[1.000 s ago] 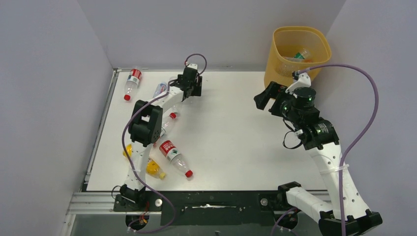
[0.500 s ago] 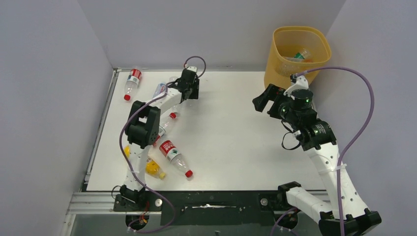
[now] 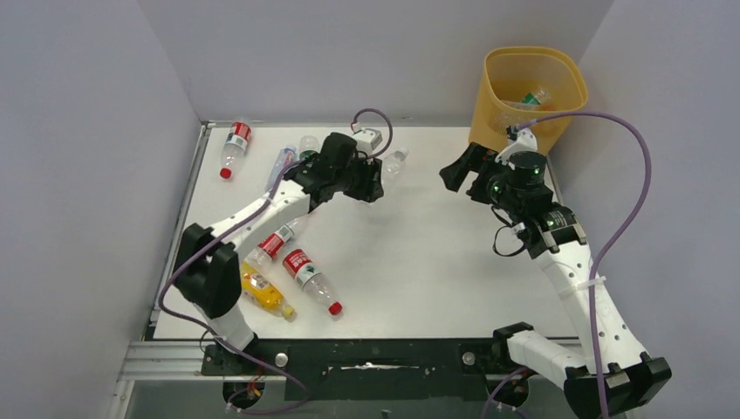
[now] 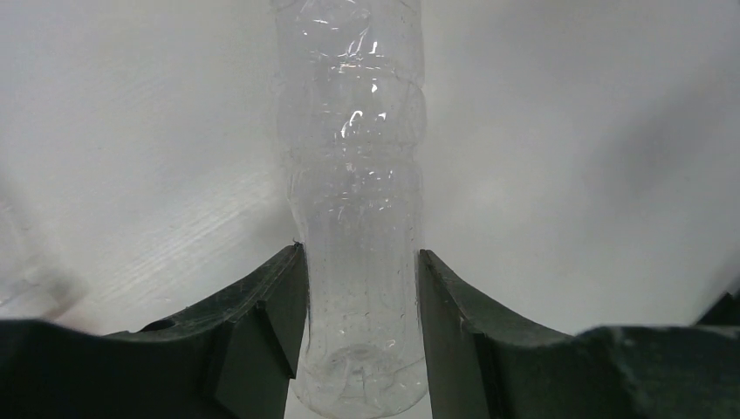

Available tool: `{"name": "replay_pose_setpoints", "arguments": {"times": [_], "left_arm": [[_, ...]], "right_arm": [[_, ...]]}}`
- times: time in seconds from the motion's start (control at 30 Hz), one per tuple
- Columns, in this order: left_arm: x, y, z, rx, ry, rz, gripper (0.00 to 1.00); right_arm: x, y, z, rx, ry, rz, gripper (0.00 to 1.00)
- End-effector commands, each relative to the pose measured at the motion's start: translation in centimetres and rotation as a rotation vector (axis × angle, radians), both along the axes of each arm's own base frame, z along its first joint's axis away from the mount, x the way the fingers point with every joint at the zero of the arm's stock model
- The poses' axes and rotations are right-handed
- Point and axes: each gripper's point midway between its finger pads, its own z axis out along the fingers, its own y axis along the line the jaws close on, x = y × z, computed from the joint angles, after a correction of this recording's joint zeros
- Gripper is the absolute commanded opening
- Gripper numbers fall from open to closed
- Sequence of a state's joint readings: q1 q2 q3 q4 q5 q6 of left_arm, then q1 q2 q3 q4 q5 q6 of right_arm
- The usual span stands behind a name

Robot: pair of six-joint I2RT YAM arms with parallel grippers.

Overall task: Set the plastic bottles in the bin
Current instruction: Pick up the plastic bottle at the center of the board, then place the plastic bottle in the trash bin.

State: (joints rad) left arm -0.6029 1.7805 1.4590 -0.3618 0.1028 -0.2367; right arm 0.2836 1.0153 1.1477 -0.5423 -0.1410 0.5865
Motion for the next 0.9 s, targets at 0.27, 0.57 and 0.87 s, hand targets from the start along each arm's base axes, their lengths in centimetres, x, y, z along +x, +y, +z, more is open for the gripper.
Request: {"name": "replay_pose_setpoints", "arguments": {"times": [0.27, 0.57, 0.87], "left_arm": [[-10.4, -1.8, 13.2, -0.373, -0.128, -0.21, 0.4], [-11.9, -1.9, 14.4, -0.409, -0.142, -0.247, 0.4], [-12.5, -2.8, 15.6, -0.44, -0.159, -0.268, 0.39]], "right_arm": [[2.0, 5.5, 2.9, 0.251, -0.042, 0.173, 0.98], [1.7, 7.7, 4.9, 0.399, -0.063, 0.27, 0.98], [2.3, 8.3, 3.0, 0.391, -0.005, 0.262, 0.98]]}}
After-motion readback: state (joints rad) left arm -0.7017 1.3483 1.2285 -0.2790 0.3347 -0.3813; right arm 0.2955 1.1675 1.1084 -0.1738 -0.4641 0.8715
